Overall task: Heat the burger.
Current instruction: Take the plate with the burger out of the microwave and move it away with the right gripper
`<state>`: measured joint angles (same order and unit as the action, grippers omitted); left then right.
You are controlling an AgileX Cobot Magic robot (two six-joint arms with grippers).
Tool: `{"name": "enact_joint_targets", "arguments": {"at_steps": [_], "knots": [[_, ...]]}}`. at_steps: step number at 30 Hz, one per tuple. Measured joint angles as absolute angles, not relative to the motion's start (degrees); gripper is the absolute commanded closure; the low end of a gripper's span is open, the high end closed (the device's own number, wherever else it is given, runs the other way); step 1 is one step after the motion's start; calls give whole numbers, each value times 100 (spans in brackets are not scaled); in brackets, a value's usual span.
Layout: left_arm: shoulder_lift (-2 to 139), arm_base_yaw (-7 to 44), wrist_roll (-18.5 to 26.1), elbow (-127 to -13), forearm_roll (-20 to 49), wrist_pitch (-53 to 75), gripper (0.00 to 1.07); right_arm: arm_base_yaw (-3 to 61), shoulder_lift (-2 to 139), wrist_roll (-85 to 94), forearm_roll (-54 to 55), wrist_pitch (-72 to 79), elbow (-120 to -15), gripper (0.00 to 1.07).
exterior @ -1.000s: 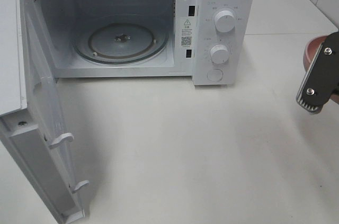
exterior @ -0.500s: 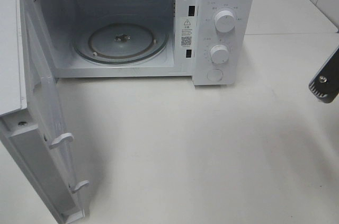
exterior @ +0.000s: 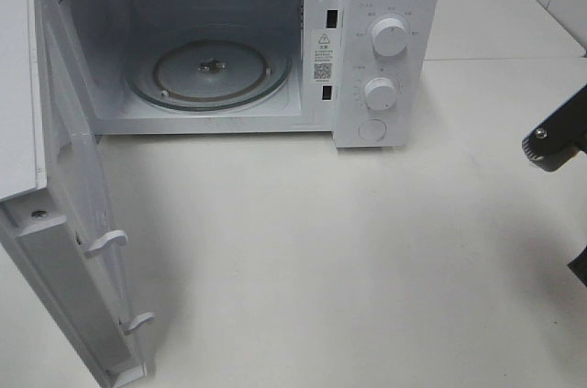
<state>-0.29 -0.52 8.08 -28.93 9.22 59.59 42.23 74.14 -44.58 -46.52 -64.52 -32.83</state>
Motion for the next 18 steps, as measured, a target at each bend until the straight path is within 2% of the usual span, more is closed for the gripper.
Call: {"name": "enact_joint_targets", "arguments": {"at_steps": [18], "knots": [[-29, -52, 808, -2893, 922, 5959, 6, 4223, 8457, -5833, -4721, -6176, -3289, 105]]}}
